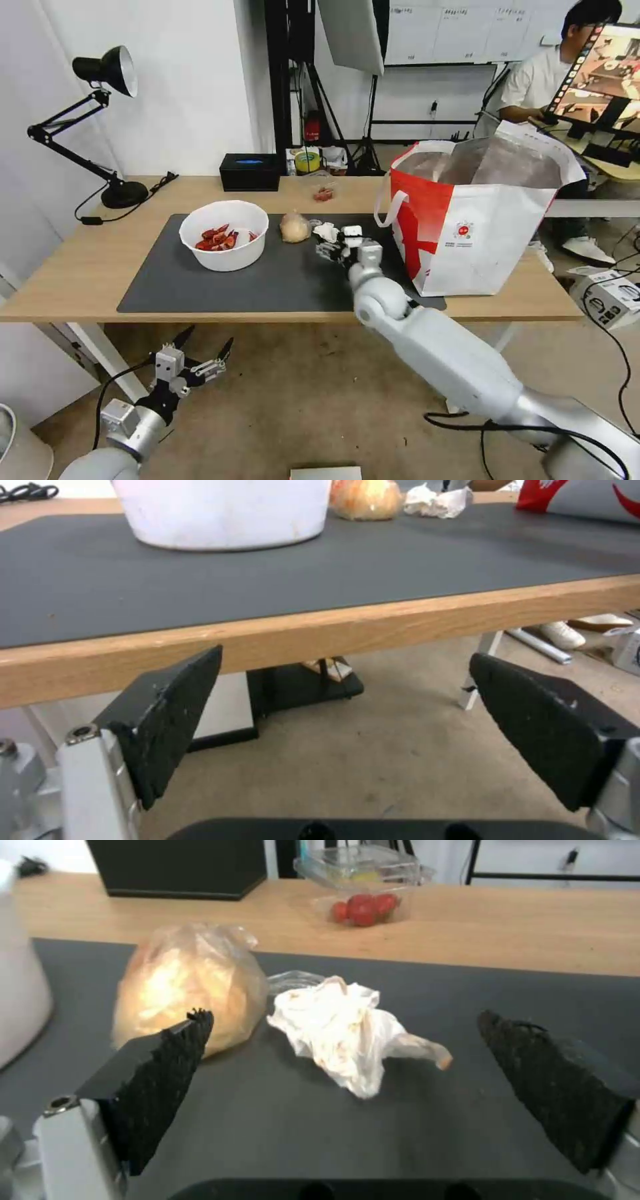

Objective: Pick up the trash from the table and place it into the takeout bag.

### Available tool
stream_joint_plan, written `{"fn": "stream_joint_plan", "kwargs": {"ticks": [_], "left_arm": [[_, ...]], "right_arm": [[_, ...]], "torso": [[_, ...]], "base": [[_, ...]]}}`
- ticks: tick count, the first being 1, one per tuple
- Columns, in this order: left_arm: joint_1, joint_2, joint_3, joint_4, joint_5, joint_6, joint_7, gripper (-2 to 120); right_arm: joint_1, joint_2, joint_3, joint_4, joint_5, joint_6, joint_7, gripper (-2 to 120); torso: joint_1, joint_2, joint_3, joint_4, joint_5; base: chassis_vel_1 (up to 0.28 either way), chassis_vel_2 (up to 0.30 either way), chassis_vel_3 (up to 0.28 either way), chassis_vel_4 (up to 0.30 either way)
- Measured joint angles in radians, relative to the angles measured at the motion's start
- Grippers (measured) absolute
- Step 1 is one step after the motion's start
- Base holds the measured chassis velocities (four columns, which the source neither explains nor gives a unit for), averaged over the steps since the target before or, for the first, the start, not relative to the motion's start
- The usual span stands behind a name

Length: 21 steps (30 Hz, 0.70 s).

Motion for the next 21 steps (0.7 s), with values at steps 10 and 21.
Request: {"fn": "stream_joint_plan", "kwargs": {"ticks": [10,21], "left_arm": [[-0.004,0.016,-0.001,0.005,-0.008,-0.002,0.0,100],[0.004,0.025,-0.003,0.007,-0.007,-0.006,0.005,100]], "right_arm": [[0.069,0.074,-0.019,-0.176,-0.012,-0.014,0.0,100],[0.137,0.148,-0.029,-0.32,-0.003,-0.026,-0.051,100]], "torso": [[0.0,0.0,0.0,-0.0003,0.0],[0.0,0.0,0.0,-0.0002,0.0001]], "base": [[0.0,0.0,0.0,0.0],[0.0,0.0,0.0,0.0]]}}
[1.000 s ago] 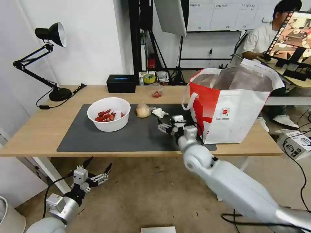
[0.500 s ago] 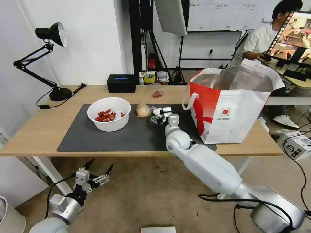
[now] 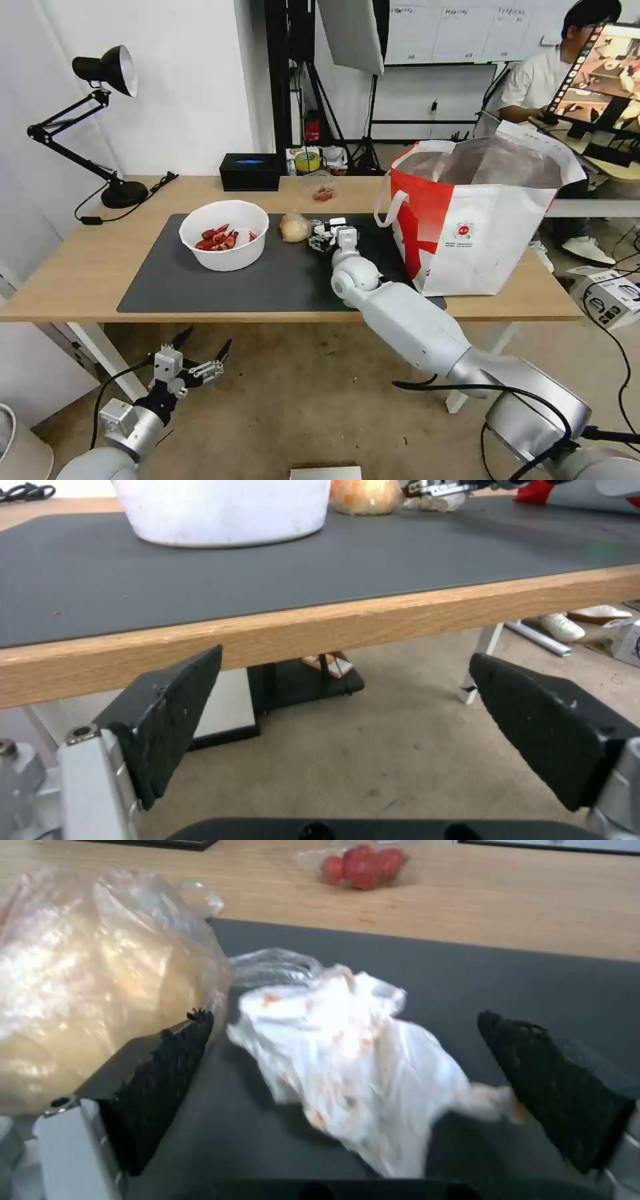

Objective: Pick up the trash from the table and place it into the takeout bag.

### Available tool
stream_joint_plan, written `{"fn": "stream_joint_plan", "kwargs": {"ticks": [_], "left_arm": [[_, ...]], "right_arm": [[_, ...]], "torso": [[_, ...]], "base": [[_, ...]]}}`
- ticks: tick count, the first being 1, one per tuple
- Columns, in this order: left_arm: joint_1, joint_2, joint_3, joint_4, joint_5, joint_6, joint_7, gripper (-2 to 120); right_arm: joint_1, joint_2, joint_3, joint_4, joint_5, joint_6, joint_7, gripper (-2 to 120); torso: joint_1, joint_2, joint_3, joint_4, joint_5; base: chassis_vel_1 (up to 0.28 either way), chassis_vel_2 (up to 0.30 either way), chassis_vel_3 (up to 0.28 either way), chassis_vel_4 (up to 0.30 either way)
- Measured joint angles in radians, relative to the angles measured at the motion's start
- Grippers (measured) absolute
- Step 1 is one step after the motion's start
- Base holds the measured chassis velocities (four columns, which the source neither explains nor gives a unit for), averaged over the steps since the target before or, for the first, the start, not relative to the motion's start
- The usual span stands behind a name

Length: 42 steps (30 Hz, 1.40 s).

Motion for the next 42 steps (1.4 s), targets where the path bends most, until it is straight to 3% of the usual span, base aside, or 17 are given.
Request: {"fn": "stream_joint_plan", "kwargs": {"ticks": [7,21,26,28,29,31,33,37,42], "left_arm": [[0.0,0.008,0.0,-0.004,-0.001,0.0,0.0,100],[0.004,0.002,-0.002,-0.006,-0.001,-0.009,-0.001,100],[0.017,-0.003,-0.006,-0.011,0.002,-0.017,-0.001,100],[0.019,-0.004,-0.008,-0.012,0.003,-0.017,-0.001,100],[0.025,-0.005,-0.014,-0.014,0.003,-0.019,-0.001,100],[0.028,-0.005,-0.016,-0.016,0.003,-0.019,-0.001,100],[0.041,-0.009,-0.027,-0.022,0.005,-0.021,-0.001,100],[0.052,-0.013,-0.034,-0.028,0.007,-0.021,-0.001,100],[0.071,-0.017,-0.04,-0.037,0.012,-0.021,-0.001,100]], "right_arm": [[0.039,0.031,-0.008,-0.074,-0.003,-0.012,-0.029,100],[0.047,0.035,-0.013,-0.09,0.005,-0.038,-0.03,99],[0.041,0.028,-0.013,-0.072,0.027,-0.048,-0.016,78],[0.04,0.027,-0.013,-0.07,0.029,-0.049,-0.015,76],[0.037,0.025,-0.013,-0.064,0.032,-0.05,-0.013,68],[0.036,0.024,-0.013,-0.062,0.034,-0.05,-0.013,66],[0.03,0.018,-0.013,-0.048,0.038,-0.05,-0.007,52],[0.024,0.011,-0.012,-0.032,0.041,-0.05,-0.003,43],[0.002,-0.025,-0.012,0.03,0.046,-0.041,0.008,22]], "torso": [[0.0,0.0,0.0,0.0,0.0],[0.0,0.0,0.0,-0.0001,0.0001],[0.0,0.0,0.0,0.0,0.0001],[0.0,0.0,0.0,0.0,0.0001],[0.0,0.0,0.0,-0.0001,0.0001],[0.0,0.0,0.0,-0.0001,0.0001],[0.0,0.0,0.0,0.0,0.0001],[0.0,0.0,0.0,0.0,0.0001],[0.0,0.0,0.0,0.0,0.0002]], "base": [[0.0,0.0,0.0,0.0],[0.0,0.0,0.0,0.0],[0.0,0.0,0.0,0.0],[0.0,0.0,0.0,0.0],[0.0,0.0,0.0,0.0],[0.0,0.0,0.0,0.0],[0.0,0.0,0.0,0.0],[0.0,0.0,0.0,0.0],[0.0,0.0,0.0,0.0]]}}
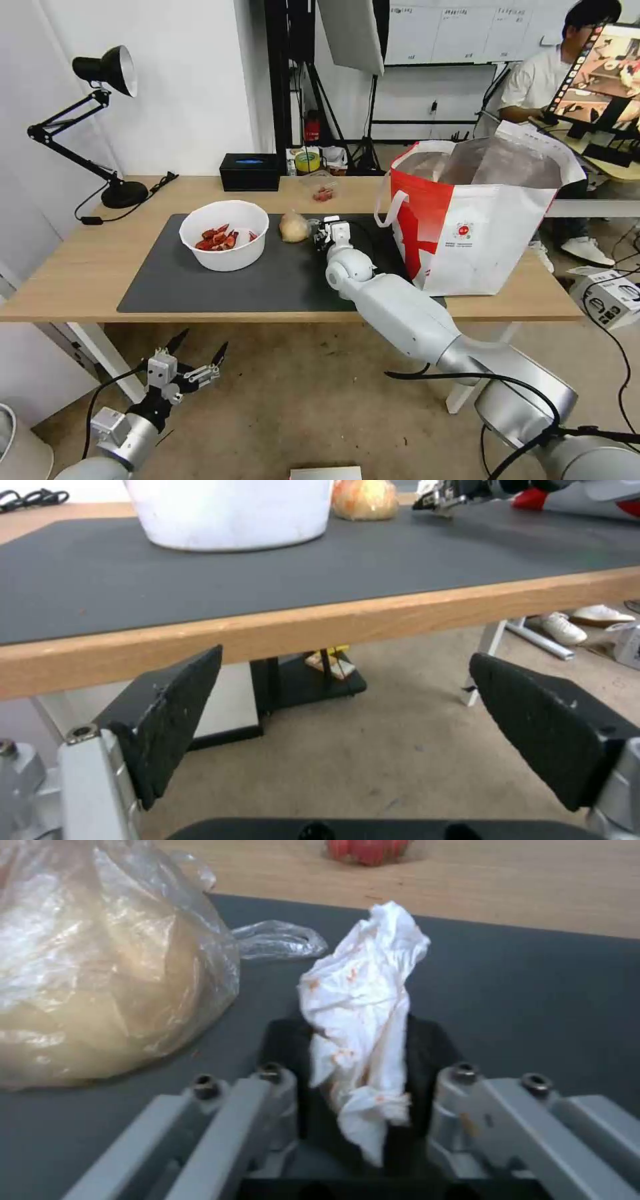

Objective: Pick up the trash from the table and place it into the takeout bag.

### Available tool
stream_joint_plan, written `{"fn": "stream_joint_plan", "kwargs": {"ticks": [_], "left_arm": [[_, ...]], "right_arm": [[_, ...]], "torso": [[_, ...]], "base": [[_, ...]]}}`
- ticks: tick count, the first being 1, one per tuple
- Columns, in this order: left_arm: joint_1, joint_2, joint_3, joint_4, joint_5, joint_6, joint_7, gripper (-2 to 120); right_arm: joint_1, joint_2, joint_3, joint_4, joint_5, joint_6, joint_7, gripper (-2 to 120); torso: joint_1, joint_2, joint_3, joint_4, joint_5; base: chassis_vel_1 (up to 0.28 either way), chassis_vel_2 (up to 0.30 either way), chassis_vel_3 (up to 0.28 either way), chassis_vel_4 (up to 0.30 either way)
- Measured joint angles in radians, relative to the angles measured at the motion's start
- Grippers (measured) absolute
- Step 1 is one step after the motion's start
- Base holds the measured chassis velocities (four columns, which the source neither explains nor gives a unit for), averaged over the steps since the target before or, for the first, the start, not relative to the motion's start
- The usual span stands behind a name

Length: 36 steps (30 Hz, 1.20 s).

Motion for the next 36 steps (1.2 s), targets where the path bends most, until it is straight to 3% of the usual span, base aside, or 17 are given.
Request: {"fn": "stream_joint_plan", "kwargs": {"ticks": [3,5,12,15,18,21,28,36], "left_arm": [[0.003,-0.003,0.0,-0.004,0.002,0.0,0.0,100],[0.01,-0.008,-0.003,-0.017,0.004,0.0,0.0,100],[0.028,-0.02,-0.017,-0.036,0.008,0.001,0.0,100],[0.042,-0.032,-0.03,-0.048,0.011,0.001,0.0,100],[0.045,-0.034,-0.031,-0.052,0.013,0.001,0.0,100],[0.051,-0.038,-0.031,-0.066,0.017,0.002,0.0,100],[0.056,-0.042,-0.034,-0.068,0.02,0.002,0.0,100],[0.052,-0.047,-0.033,-0.081,0.021,0.001,0.0,100]], "right_arm": [[-0.009,-0.017,0.0,0.024,0.002,0.008,0.003,15],[-0.028,-0.066,-0.005,0.1,0.026,0.031,0.004,3],[-0.079,-0.182,-0.011,0.325,0.065,0.056,-0.002,0],[-0.158,-0.293,0.062,0.597,0.082,0.069,-0.004,0],[-0.179,-0.322,0.094,0.673,0.082,0.07,-0.004,0],[-0.216,-0.414,0.189,0.856,0.085,0.074,0.002,0],[-0.195,-0.519,0.305,0.983,0.191,0.052,0.052,0],[-0.119,-0.603,0.396,0.913,0.31,0.012,0.115,0]], "torso": [[0.0,0.0,0.0,0.0,0.0],[0.0,0.0,0.0,-0.0001,0.0001],[0.0,0.0,0.0,-0.0002,0.0001],[0.0,0.0,0.0,0.0,0.0001],[0.0,0.0,0.0,-0.0002,0.0003],[0.0,0.0,0.0,-0.0003,0.0002],[0.0,0.0,0.0,-0.0001,0.0],[0.0,0.0,0.0,-0.0001,0.0002]], "base": [[0.0,0.0,0.0,0.0],[0.0,0.0,0.0,0.0],[0.0,0.0,0.0,0.0],[0.0,0.0,0.0,0.0],[0.0,0.0,0.0,0.0],[0.0,0.0,0.0,0.0],[0.0,0.0,0.0,0.0],[0.0,0.0,0.0,0.0]]}}
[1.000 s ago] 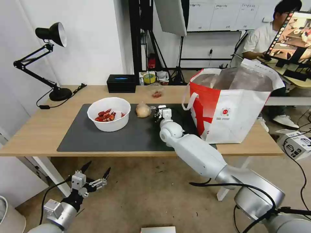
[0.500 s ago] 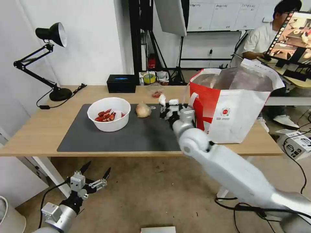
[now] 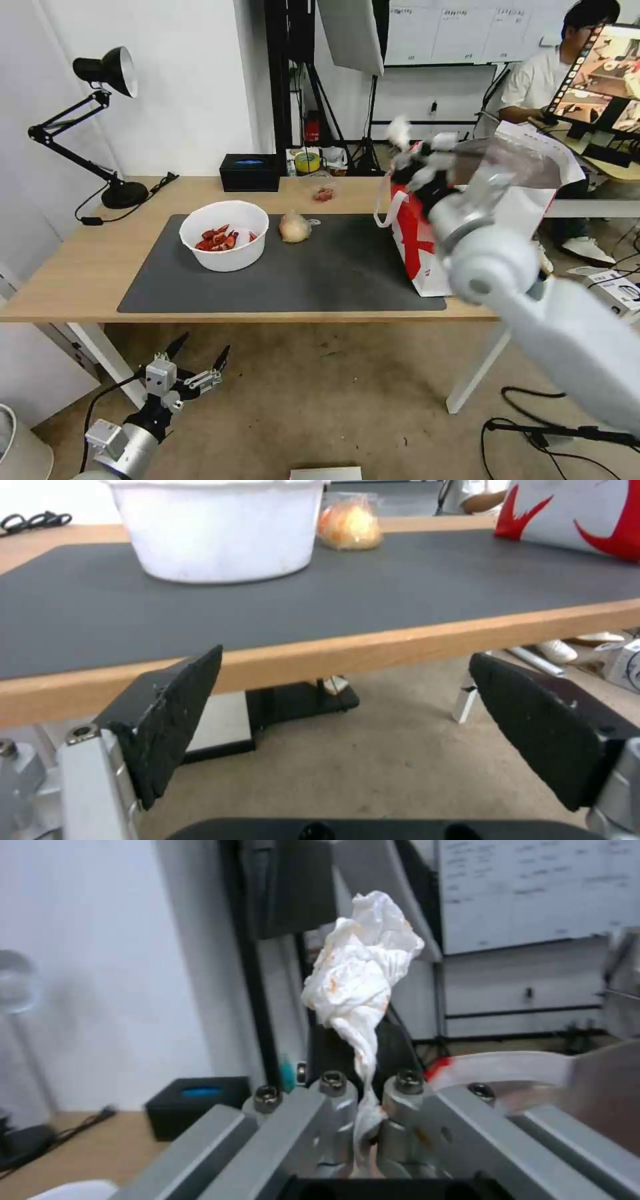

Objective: Pick up the trash from the table and place it into the takeout bag.

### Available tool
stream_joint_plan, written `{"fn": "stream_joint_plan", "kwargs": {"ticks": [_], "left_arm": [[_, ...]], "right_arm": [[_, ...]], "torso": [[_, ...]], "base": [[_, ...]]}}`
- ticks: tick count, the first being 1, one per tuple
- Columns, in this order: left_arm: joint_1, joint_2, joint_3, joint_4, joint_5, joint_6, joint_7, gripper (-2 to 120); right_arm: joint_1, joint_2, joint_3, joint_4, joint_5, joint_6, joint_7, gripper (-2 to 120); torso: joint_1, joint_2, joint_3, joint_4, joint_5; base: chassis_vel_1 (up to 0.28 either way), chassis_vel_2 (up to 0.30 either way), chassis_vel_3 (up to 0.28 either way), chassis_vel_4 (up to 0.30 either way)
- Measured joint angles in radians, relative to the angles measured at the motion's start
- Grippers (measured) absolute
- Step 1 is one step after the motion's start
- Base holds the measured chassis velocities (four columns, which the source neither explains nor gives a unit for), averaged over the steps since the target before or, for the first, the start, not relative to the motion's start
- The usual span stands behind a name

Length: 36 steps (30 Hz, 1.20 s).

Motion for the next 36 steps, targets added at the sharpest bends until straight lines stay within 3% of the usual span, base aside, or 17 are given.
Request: {"fn": "stream_joint_plan", "kwargs": {"ticks": [7,16,36], "left_arm": [[0.004,-0.003,0.002,-0.015,0.0,0.0,0.0,100],[0.007,0.002,0.001,-0.017,-0.001,0.0,0.002,100],[0.019,0.001,-0.011,-0.029,-0.002,0.004,0.004,100]], "right_arm": [[0.025,-0.028,0.021,-0.136,0.038,-0.044,0.015,0],[0.018,-0.027,0.014,-0.189,0.032,-0.091,0.068,2],[0.0,-0.04,0.033,-0.156,0.096,-0.118,0.093,75]], "torso": [[0.0,0.0,0.0,0.0,0.0],[0.0,0.0,0.0,0.0001,-0.0002],[0.0,0.0,0.0,0.0001,-0.0003]], "base": [[0.0,0.0,0.0,0.0],[0.0,0.0,0.0,0.0],[0.0,0.0,0.0,0.0]]}}
